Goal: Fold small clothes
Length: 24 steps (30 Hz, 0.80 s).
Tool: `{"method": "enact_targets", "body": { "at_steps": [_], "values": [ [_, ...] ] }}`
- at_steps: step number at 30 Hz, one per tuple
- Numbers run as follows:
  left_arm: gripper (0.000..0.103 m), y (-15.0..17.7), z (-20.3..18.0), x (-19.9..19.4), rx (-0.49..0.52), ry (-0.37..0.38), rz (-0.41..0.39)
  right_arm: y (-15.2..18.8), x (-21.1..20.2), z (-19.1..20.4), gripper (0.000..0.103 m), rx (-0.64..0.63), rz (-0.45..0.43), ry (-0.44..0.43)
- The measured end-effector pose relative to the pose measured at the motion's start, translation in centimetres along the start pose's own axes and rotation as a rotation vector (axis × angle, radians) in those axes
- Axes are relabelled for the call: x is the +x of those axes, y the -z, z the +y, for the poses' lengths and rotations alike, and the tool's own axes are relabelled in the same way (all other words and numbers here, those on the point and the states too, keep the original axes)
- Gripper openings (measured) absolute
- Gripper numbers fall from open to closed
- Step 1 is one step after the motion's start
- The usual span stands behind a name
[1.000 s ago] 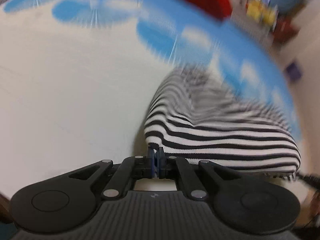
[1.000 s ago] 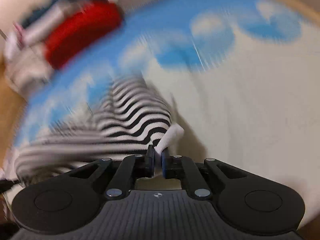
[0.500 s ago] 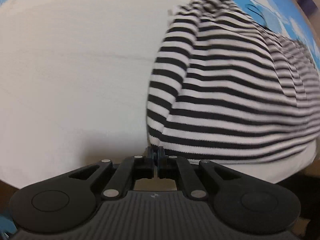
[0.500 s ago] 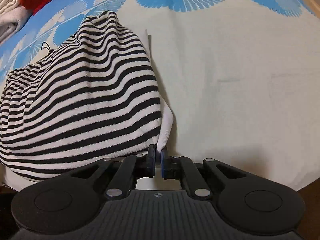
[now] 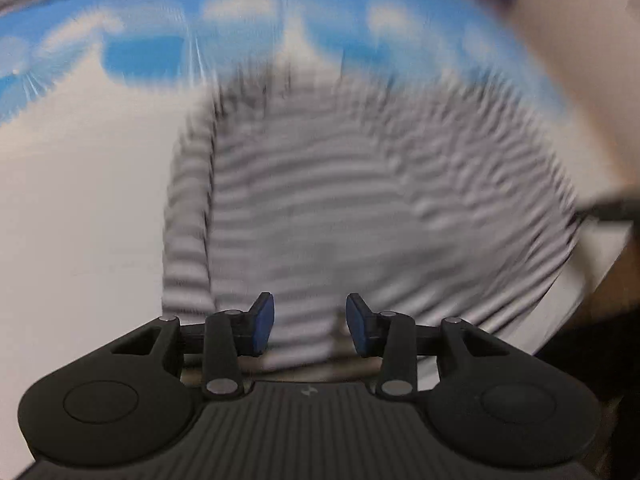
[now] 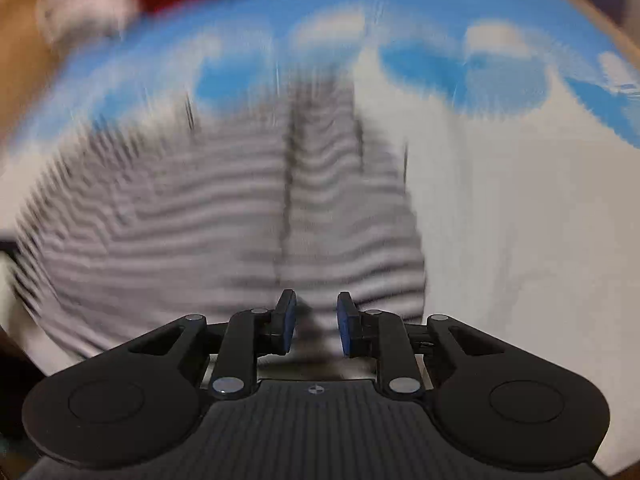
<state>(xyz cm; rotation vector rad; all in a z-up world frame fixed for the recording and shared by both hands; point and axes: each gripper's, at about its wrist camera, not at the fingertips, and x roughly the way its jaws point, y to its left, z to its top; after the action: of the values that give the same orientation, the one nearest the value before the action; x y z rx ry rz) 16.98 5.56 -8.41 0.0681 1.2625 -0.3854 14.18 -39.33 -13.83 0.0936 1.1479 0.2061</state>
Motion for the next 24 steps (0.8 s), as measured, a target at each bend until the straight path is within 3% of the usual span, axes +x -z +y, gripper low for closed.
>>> {"method": "enact_targets", "body": {
  "at_steps": [1, 3, 5, 7, 9, 12, 14, 17, 24],
  "values": [
    [0.048, 0.2, -0.1, 1.2, 0.012, -0.038, 0.071, 0.2, 1.2, 0.3, 0.023, -0.033, 0.063, 0.026],
    [0.048, -0.2, 1.0, 0.7, -0.068, -0.026, 0.051, 0.1, 1.4, 0.7, 0.023, -0.059, 0.072, 0.040],
    [0.047, -0.9, 2.6, -1.7, -0.188, -0.011, -0.089, -0.6, 0.2, 0.3, 0.024, 0.001, -0.003, 0.029],
    [0.047, -1.3, 4.3, -3.8, -0.314, 0.078, -0.231, -1.5, -1.4, -0.2, 0.025, 0.054, -0.127, 0.002],
    [0.047, -2.8, 4.9, -4.0, -0.388, 0.046, -0.313, -2.4, -2.3, -0.4, 0.033, 0.084, -0.235, 0.012],
    [0.047, -5.2, 4.4, -3.6, -0.338, -0.041, -0.345, -4.3, -1.4, -0.5, 0.040, 0.093, -0.301, 0.073],
    [0.049, -6.9, 3.5, -2.3, -0.284, -0.098, -0.347, -5.9, 0.1, -0.6, 0.047, 0.110, -0.308, 0.090],
    [0.049, -8.1, 3.4, -0.4, -0.217, -0.161, -0.327, -7.5, 1.9, -0.6, 0.048, 0.129, -0.312, 0.084],
    [0.048, -9.5, 5.0, 3.8, -0.126, -0.233, -0.273, -11.3, 5.6, 1.4, 0.050, 0.061, -0.313, 0.098]
  ]
}}
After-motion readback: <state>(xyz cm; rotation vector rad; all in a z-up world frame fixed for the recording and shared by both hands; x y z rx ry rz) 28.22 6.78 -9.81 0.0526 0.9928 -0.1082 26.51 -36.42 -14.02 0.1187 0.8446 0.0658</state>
